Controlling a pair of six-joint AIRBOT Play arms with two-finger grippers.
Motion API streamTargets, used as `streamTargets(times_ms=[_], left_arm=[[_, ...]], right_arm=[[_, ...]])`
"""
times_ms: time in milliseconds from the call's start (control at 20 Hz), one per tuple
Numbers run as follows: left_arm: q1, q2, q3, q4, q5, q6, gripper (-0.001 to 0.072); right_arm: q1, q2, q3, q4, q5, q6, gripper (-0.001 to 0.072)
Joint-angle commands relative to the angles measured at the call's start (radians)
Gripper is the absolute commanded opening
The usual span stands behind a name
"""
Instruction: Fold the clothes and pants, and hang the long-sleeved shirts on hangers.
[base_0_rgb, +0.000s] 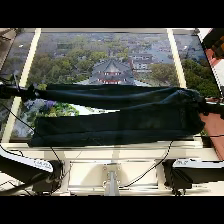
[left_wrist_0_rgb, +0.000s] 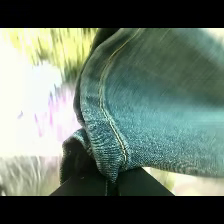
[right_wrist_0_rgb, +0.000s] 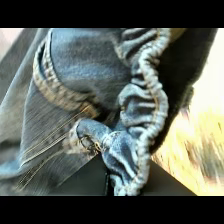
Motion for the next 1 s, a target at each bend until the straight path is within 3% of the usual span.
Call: streamTargets(times_ms=[0,100,250,400,600,750,950], left_arm=[[0.0,0.0,0.103,-0.028,0.103,-0.077,0.0028],[0.0,0.0,0.131,-0.012,0.099,-0.093,0.0027],[0.0,-0.013,0.131,0.164,0.0,-0.174,0.0027],[0.0,-0.063,0.131,0.342,-0.239,-0.192,0.0028],[0.0,-0.155,0.131,0.378,-0.523,-0.179,0.0027],[-0.009,-0.175,0.131,0.415,-0.529,-0.161,0.0027],[-0.026,-0.15,0.131,0.473,-0.42,-0.147,0.0028]], right_arm=[[0.085,0.001,0.027,0.044,-0.185,0.004,0.0055],[0.115,0.001,0.053,0.041,-0.241,0.011,0.0054],[0.124,0.001,0.079,-0.021,-0.294,0.085,0.0054],[0.121,0.0,0.088,-0.178,-0.28,0.18,0.0054],[0.124,0.0,0.088,-0.236,-0.236,0.187,0.0055],[0.124,0.0,0.088,-0.245,-0.236,0.187,0.0054],[0.124,0.0,0.088,-0.244,-0.236,0.187,0.0055]])
